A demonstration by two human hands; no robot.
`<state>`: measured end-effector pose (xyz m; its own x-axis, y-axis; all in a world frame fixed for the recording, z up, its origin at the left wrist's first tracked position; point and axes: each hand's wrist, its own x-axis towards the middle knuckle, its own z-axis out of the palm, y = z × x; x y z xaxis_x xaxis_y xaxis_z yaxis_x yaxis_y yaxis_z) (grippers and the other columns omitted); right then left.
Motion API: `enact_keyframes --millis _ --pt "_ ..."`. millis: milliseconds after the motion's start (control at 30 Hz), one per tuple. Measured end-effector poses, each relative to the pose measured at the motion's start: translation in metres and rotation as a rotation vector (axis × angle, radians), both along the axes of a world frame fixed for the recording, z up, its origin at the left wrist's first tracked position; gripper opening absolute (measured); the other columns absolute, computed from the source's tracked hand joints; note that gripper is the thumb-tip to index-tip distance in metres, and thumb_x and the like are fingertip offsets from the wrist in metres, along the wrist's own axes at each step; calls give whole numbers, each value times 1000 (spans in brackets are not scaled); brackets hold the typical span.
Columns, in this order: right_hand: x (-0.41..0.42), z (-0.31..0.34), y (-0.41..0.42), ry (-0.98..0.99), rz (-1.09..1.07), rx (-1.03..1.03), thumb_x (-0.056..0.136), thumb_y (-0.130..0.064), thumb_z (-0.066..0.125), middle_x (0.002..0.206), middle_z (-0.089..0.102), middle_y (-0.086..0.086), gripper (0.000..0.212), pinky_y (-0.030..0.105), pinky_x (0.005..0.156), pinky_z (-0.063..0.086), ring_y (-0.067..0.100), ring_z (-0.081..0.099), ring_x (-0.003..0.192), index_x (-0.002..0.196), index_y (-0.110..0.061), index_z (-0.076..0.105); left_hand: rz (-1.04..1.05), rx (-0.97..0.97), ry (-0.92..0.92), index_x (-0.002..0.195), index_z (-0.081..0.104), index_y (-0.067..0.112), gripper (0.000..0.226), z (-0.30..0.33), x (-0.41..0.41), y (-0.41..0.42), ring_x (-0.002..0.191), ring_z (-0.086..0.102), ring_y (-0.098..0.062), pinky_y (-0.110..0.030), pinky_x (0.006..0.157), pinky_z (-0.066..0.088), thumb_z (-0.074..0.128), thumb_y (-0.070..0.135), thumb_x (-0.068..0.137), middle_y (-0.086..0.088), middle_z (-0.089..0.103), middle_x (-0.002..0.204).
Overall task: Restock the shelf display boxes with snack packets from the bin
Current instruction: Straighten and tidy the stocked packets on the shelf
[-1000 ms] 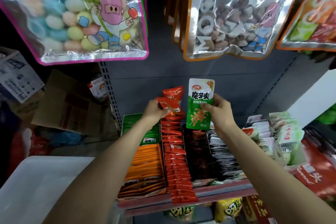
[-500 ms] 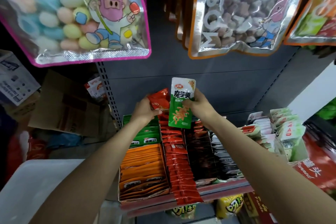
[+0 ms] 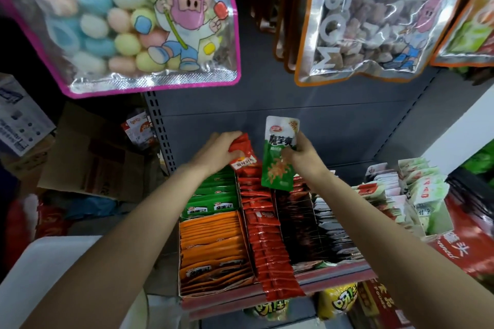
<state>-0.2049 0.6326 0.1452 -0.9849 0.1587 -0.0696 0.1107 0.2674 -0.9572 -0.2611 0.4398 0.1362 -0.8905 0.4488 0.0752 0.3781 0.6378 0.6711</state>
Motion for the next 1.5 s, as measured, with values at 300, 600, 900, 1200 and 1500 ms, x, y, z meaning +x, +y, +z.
enact_keyframes --millis 300,600,900,1200,1500 --pt "9 19 13 137 -144 -107 90 4 43 113 61 3 46 27 78 49 20 58 105 133 -14 43 -105 -439 89 134 44 17 41 18 -7 40 121 43 -30 -30 84 33 48 9 93 -10 47 127" --pt "12 18 20 170 -245 -90 91 4 43 114 60 4 47 41 92 49 24 59 108 134 -16 41 -71 -465 -60 145 31 14 64 3 3 37 132 35 -28 -32 101 32 63 13 88 -13 42 142" --pt "17 19 16 173 -196 -146 92 5 42 103 62 -4 42 26 76 51 19 60 101 129 -15 44 -6 -522 235 106 57 15 25 14 8 44 96 61 -31 -29 66 40 48 -3 89 -10 62 100" --pt "22 22 35 192 -243 -107 91 7 42 100 62 -1 39 34 81 53 18 62 96 123 -15 46 -22 -695 197 137 35 15 42 8 6 75 100 59 -31 -35 79 48 36 5 97 -17 57 115" --pt "21 17 23 170 -192 -121 90 7 41 95 62 -6 37 26 73 53 13 62 90 119 -16 47 -197 -647 148 113 53 18 21 9 18 44 108 56 -29 -26 71 39 42 26 97 -11 58 120"
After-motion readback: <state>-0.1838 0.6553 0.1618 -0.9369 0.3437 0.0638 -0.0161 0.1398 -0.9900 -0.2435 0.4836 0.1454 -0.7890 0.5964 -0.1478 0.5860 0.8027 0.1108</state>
